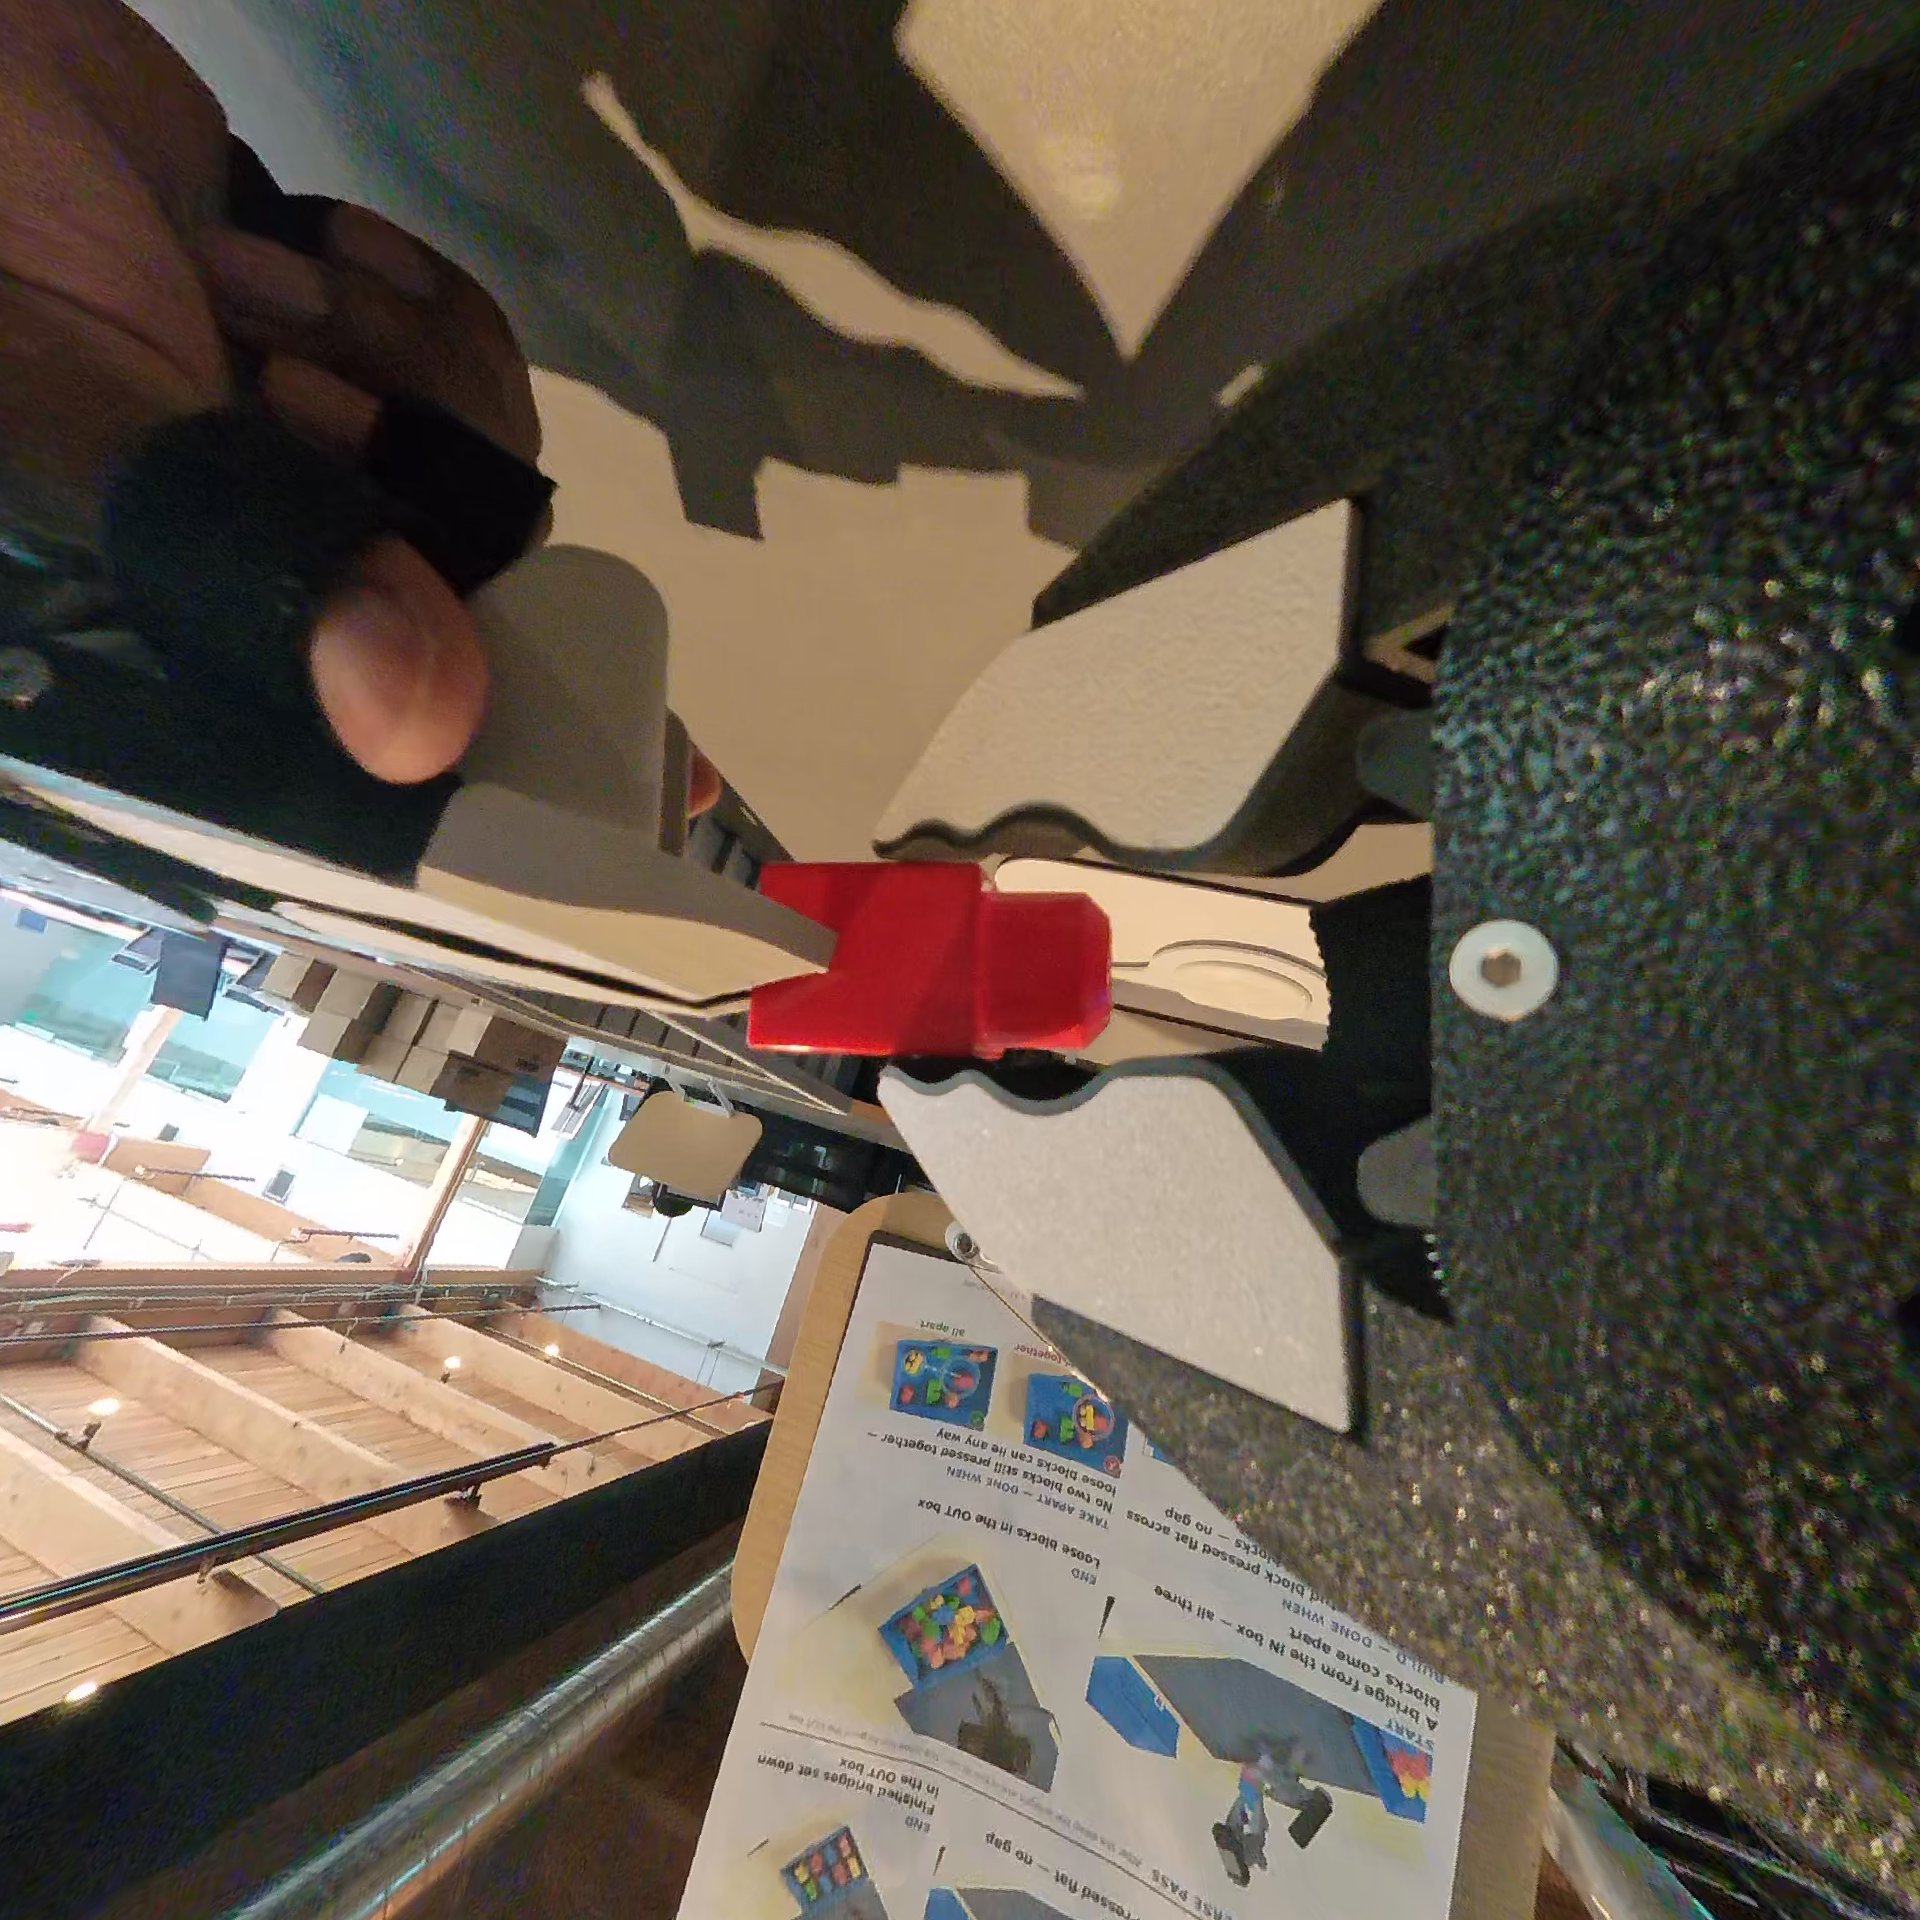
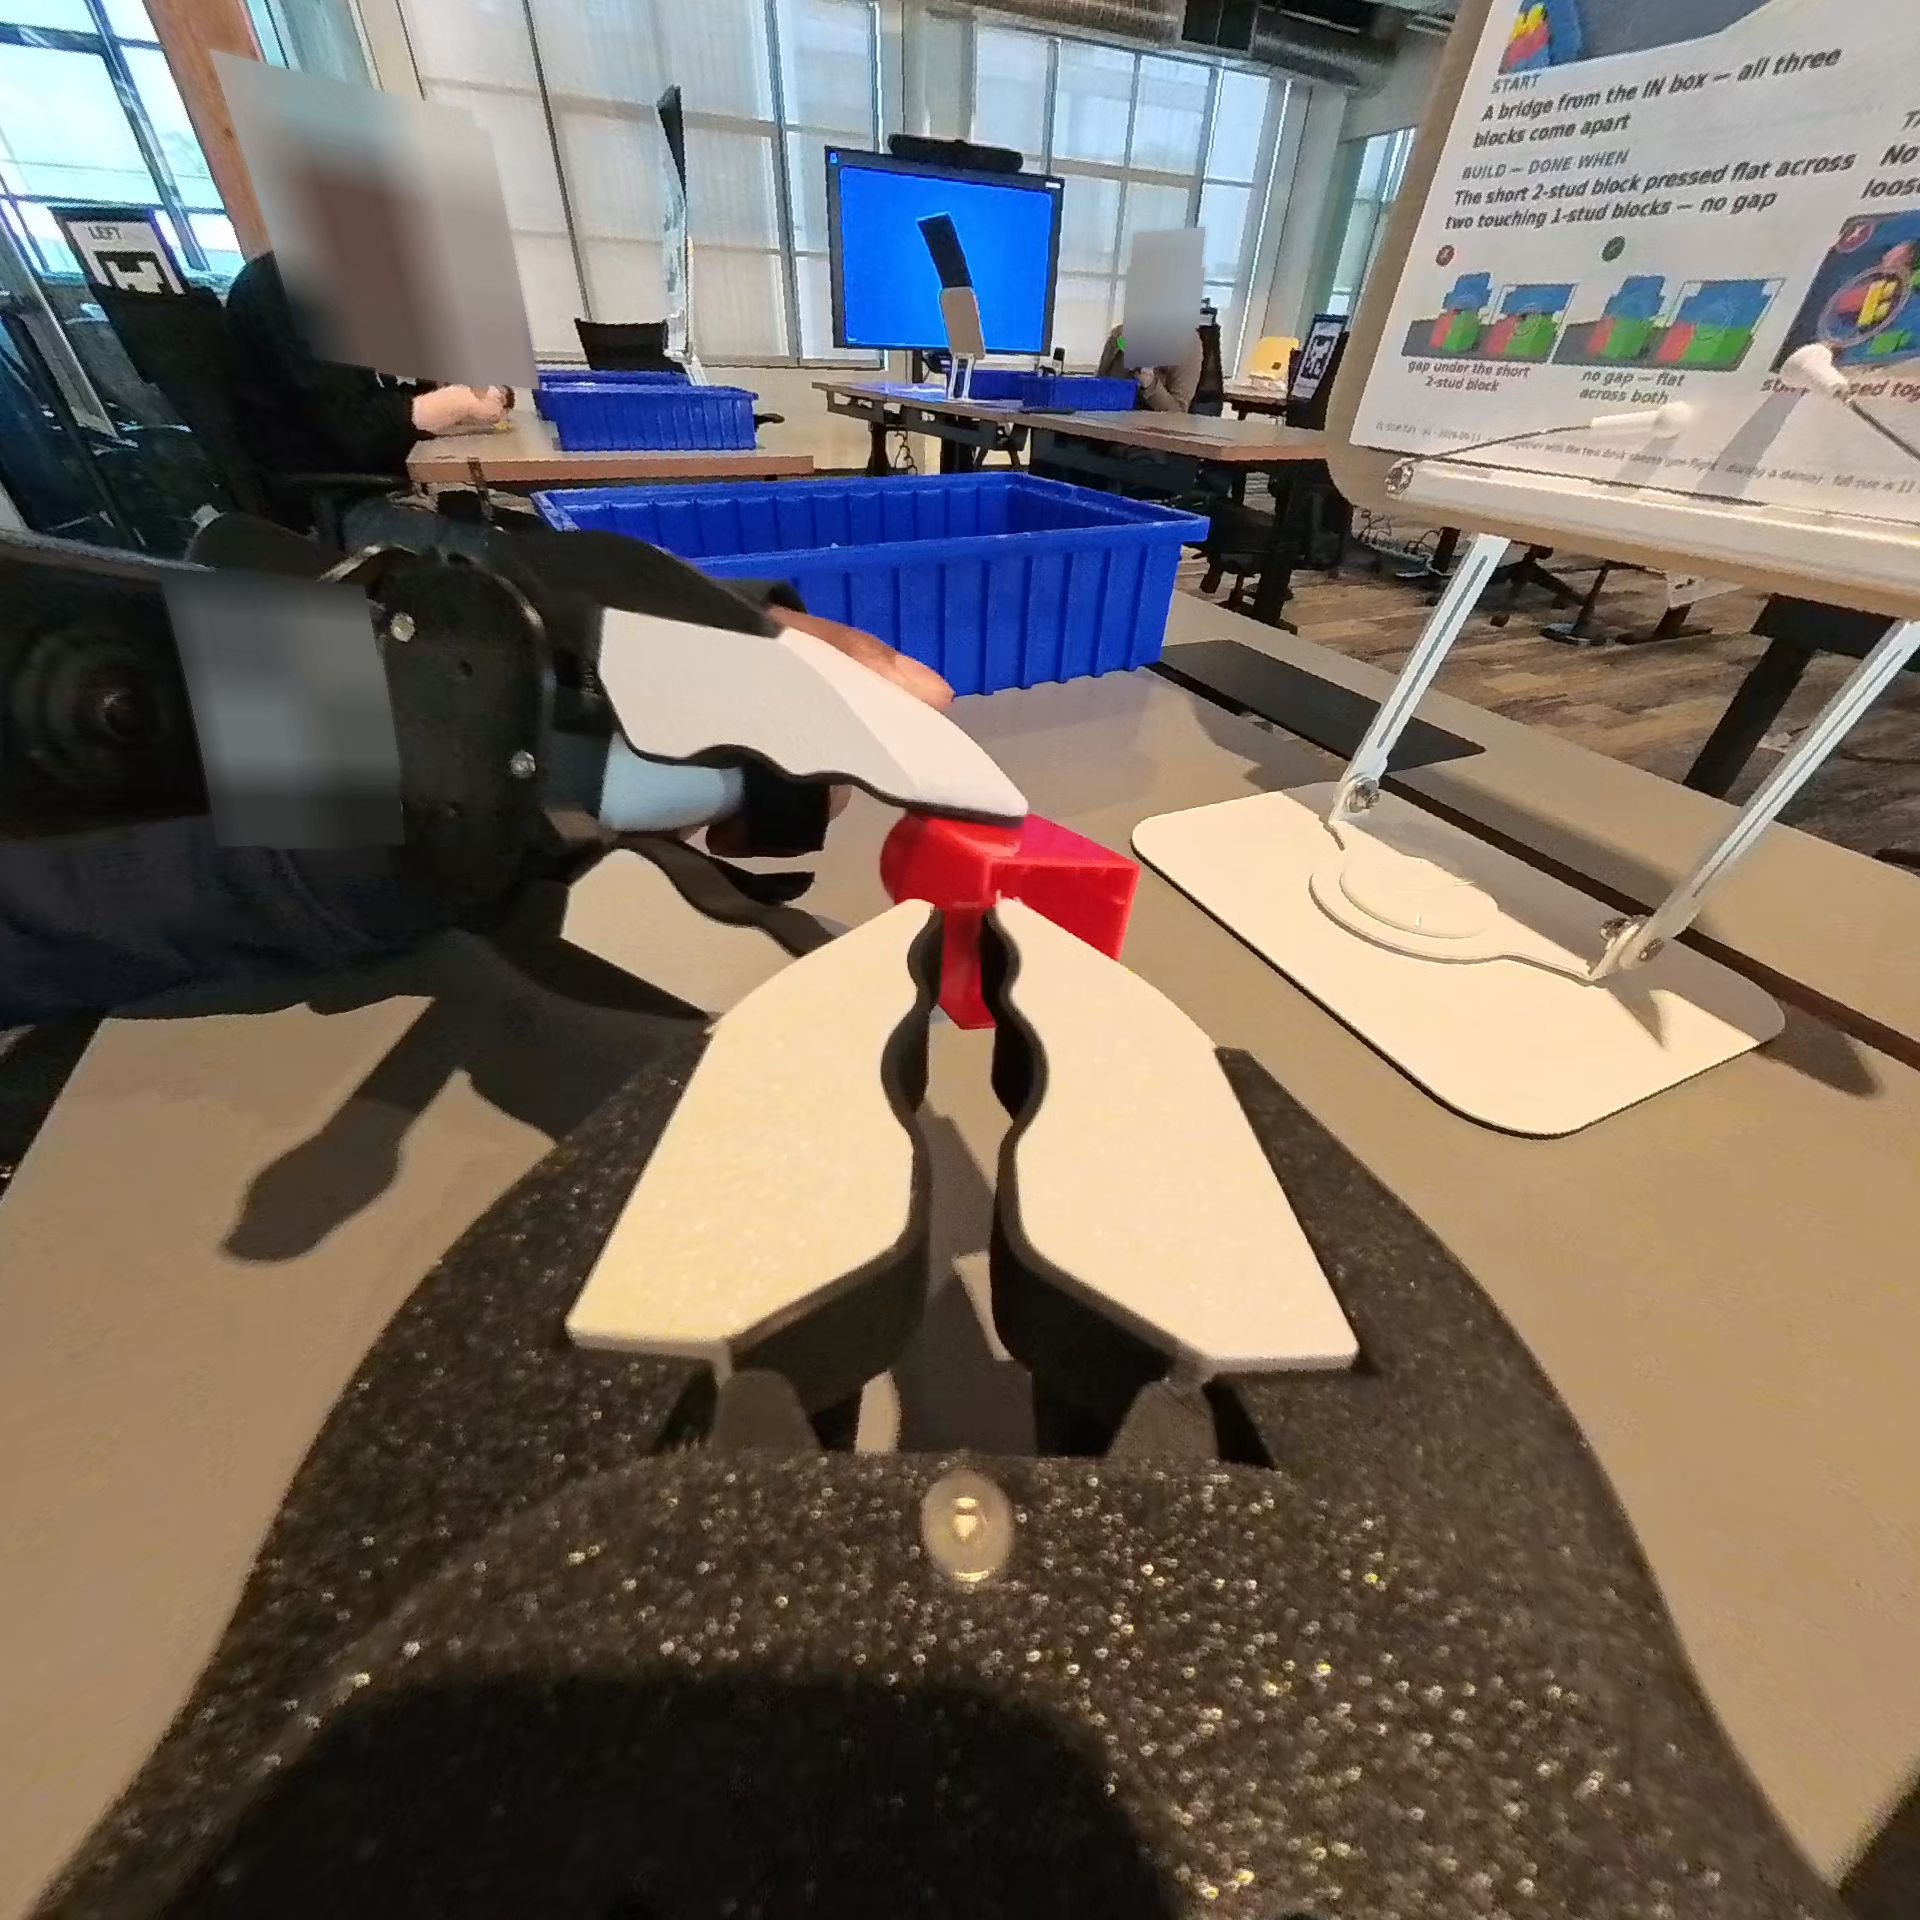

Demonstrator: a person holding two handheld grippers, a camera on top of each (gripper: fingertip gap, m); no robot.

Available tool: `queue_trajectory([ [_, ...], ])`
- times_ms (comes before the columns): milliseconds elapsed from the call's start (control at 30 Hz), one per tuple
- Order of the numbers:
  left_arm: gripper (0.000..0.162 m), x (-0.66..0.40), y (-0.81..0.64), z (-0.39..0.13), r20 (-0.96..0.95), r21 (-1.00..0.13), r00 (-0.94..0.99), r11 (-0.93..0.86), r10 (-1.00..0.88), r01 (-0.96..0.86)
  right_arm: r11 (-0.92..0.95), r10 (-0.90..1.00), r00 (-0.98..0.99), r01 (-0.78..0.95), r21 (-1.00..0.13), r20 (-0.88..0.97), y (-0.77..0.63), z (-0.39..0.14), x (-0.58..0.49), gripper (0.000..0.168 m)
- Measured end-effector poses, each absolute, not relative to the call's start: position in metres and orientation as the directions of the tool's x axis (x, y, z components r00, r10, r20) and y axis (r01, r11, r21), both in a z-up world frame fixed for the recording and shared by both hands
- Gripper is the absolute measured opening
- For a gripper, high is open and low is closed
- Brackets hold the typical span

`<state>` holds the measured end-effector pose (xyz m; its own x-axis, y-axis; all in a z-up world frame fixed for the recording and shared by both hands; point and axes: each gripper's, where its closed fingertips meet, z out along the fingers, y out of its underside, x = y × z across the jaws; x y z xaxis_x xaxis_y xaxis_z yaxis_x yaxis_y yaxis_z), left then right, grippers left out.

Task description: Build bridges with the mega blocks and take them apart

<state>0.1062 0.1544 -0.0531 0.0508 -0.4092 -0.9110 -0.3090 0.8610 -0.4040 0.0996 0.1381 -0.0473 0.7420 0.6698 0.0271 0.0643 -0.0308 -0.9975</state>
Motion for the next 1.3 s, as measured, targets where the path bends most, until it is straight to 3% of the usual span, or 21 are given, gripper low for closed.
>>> queue_trajectory([
  [567,0.035,0.107,0.153,-0.054,-0.91,-0.406,0.051,0.862,-0.411,-0.304,-0.049,0.699,0.715,0.052,-0.997,0.002,0.135,-0.047,0.096,0.001],
  [767,0.033,0.105,0.15,-0.048,-0.856,-0.512,0.069,0.824,-0.512,-0.241,-0.096,0.685,0.722,-0.04,-0.995,-0.096,0.139,-0.045,0.108,0.001],
  [1033,0.05,0.096,0.144,-0.024,-0.543,-0.84,0.045,0.543,-0.839,-0.014,-0.236,0.761,0.463,-0.455,-0.859,-0.455,0.133,-0.018,0.129,0.001],
  [1167,0.057,0.095,0.138,-0.02,-0.479,-0.876,0.002,0.478,-0.878,0.065,-0.327,0.796,0.317,-0.493,-0.806,-0.516,0.126,-0.018,0.117,0.001],
  [1300,0.06,0.094,0.129,-0.023,-0.531,-0.845,-0.032,0.526,-0.847,0.094,-0.373,0.827,0.205,-0.495,-0.785,-0.523,0.116,-0.013,0.106,0.001],
])
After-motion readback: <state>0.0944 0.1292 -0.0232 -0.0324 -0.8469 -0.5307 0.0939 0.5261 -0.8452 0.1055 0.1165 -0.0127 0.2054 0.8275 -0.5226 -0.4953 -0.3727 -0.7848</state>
